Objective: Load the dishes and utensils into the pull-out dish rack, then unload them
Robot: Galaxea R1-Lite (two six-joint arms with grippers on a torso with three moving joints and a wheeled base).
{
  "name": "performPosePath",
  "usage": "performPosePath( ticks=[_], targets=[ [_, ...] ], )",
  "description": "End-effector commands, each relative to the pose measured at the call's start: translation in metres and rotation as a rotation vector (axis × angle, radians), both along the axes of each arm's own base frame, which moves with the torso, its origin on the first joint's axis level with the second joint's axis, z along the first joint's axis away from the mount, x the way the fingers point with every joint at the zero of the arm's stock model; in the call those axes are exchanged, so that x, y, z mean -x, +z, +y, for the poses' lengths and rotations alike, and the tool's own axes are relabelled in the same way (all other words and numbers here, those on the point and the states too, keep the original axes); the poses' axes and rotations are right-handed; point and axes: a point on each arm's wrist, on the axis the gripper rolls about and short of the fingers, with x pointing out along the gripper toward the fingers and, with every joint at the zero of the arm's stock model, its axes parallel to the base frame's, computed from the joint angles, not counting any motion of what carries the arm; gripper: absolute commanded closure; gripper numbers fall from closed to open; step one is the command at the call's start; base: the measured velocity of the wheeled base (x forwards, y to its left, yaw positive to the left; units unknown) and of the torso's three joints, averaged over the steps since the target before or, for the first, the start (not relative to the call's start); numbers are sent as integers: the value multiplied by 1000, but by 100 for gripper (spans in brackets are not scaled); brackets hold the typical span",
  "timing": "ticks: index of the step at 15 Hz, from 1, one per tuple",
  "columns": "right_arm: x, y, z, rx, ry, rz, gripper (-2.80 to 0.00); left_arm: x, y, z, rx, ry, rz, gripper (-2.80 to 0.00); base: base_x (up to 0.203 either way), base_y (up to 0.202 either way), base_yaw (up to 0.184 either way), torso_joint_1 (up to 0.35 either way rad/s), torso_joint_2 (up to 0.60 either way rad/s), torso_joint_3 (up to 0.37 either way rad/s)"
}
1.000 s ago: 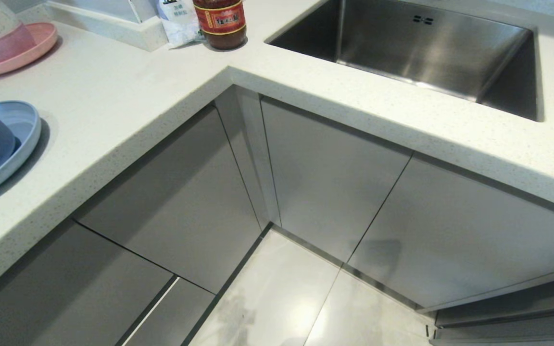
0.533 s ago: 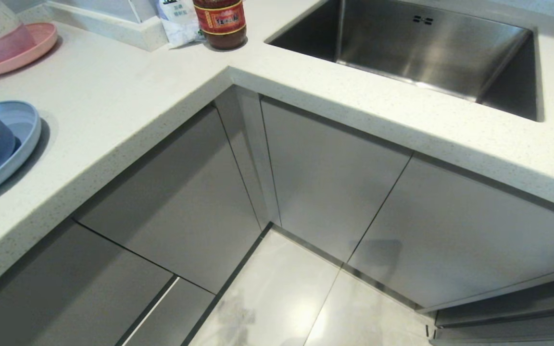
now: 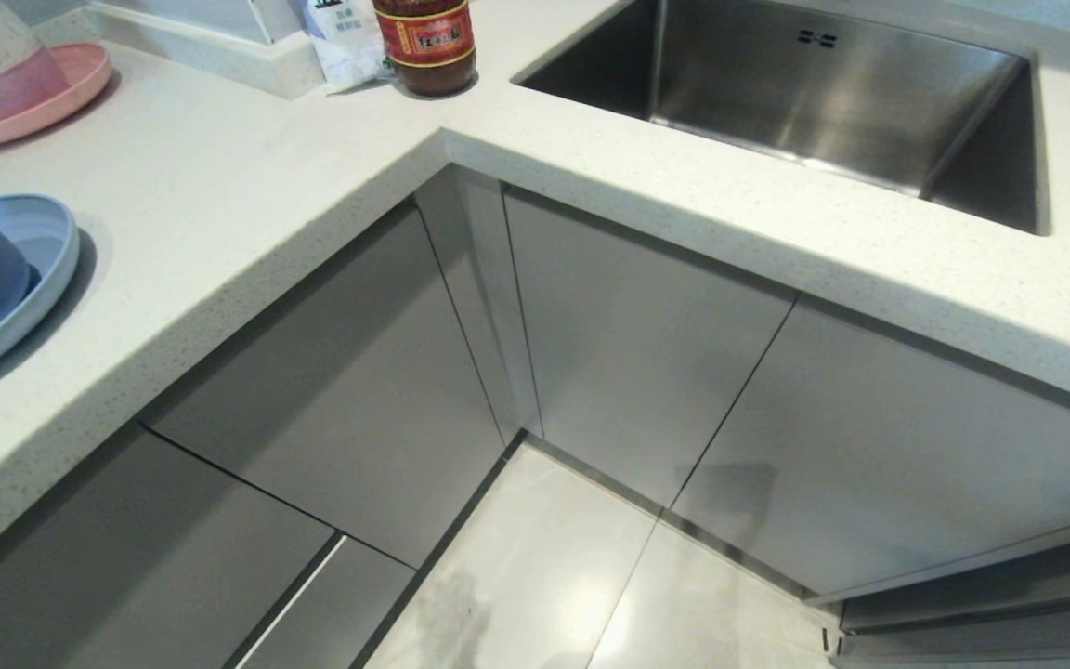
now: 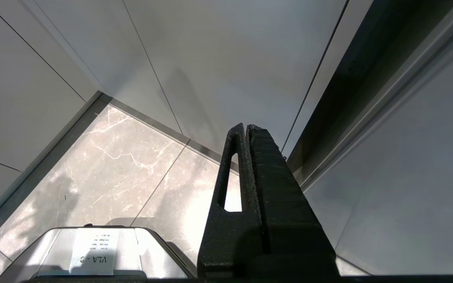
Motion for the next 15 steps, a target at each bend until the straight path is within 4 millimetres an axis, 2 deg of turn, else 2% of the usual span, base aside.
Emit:
performPosePath(
  ticks=[1,15],
  targets=[
    [0,0,0,0,0,-3,0,-2,-4,0,-1,2,4,0,0,0,0,0,0,0],
    [0,0,0,0,0,-3,0,-2,-5,0,98,1,14,0,0,0,0,0,0,0]
  ],
)
